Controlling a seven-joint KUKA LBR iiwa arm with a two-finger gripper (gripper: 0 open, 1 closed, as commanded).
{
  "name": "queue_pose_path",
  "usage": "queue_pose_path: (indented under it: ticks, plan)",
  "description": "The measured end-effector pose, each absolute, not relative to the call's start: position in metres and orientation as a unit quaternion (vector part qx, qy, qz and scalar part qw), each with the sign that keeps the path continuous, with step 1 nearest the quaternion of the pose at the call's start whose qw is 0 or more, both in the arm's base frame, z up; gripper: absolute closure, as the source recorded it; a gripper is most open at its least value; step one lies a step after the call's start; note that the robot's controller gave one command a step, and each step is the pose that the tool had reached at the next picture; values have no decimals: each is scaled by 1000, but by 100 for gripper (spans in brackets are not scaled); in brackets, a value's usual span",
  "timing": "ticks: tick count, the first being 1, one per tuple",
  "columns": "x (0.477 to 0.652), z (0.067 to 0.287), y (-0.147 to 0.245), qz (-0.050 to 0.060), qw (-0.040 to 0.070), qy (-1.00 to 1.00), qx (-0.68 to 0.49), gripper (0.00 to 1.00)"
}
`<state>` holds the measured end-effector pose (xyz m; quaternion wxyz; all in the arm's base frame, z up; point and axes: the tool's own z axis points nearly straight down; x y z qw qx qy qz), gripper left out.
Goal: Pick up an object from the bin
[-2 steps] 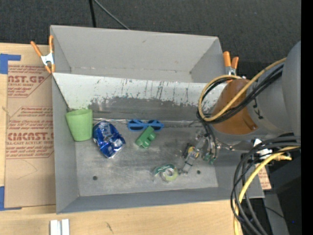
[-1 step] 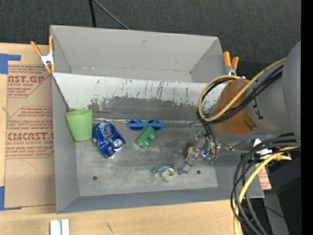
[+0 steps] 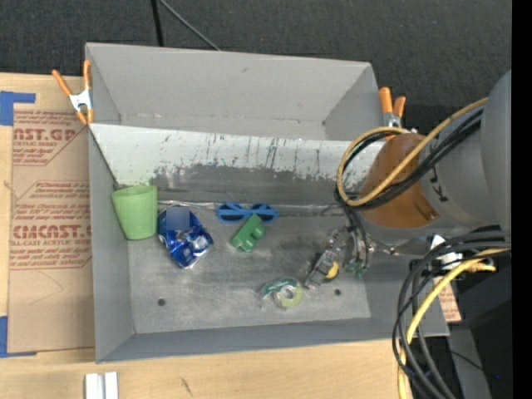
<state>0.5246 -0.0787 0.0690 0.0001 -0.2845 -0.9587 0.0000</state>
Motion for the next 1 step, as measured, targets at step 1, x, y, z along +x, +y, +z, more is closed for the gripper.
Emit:
queue_pose_path:
  ticks: [1]
  plan:
    - [526,126,-78,0,-2,-959,-284,100]
